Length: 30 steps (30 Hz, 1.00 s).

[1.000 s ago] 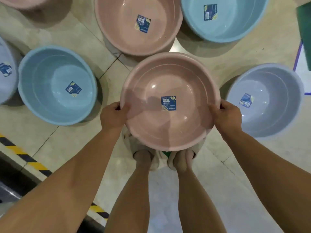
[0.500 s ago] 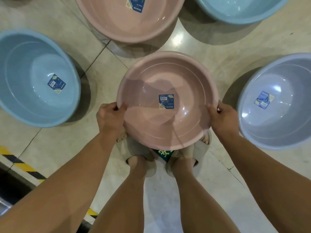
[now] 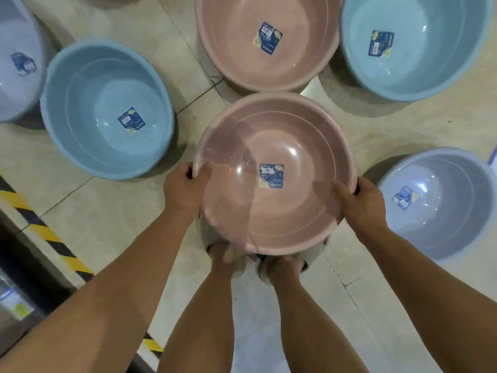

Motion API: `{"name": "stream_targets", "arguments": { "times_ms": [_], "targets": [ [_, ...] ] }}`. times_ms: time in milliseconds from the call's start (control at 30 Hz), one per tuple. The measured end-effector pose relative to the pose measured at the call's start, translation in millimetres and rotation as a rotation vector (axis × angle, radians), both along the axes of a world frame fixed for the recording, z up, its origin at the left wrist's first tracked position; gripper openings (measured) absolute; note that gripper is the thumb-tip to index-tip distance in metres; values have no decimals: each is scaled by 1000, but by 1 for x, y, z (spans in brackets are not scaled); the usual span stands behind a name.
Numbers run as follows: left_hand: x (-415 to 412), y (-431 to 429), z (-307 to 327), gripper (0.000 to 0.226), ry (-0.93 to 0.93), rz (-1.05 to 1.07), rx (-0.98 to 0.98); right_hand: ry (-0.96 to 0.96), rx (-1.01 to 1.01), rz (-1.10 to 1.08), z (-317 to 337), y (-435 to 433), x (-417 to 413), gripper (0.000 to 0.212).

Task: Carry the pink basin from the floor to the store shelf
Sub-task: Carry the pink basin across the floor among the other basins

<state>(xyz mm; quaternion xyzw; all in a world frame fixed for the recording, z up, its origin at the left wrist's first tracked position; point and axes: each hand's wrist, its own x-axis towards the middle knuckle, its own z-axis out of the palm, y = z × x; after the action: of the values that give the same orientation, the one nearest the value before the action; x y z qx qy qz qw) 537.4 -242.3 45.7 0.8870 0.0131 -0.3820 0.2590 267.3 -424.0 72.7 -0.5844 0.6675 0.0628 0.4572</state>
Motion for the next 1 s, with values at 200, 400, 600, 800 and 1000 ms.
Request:
{"name": "stream_targets", "arguments": {
  "times_ms": [200,400,600,800,1000],
  "targets": [
    [38,38,85,29,-12,155,-66,-56,-41,95,71,-2,61,28],
    [85,84,148,20,-40,342,-107,-88,-56,283,133,6,148,28],
    [143,127,180,13,-70,422,-119,-130,-105,388,166,25,238,32],
    [188,158,182,13,-99,533,-142,-149,-164,529,171,40,315,29],
    [219,169,162,23,-74,595,-11,-113,-115,658,143,42,378,25]
  ]
}}
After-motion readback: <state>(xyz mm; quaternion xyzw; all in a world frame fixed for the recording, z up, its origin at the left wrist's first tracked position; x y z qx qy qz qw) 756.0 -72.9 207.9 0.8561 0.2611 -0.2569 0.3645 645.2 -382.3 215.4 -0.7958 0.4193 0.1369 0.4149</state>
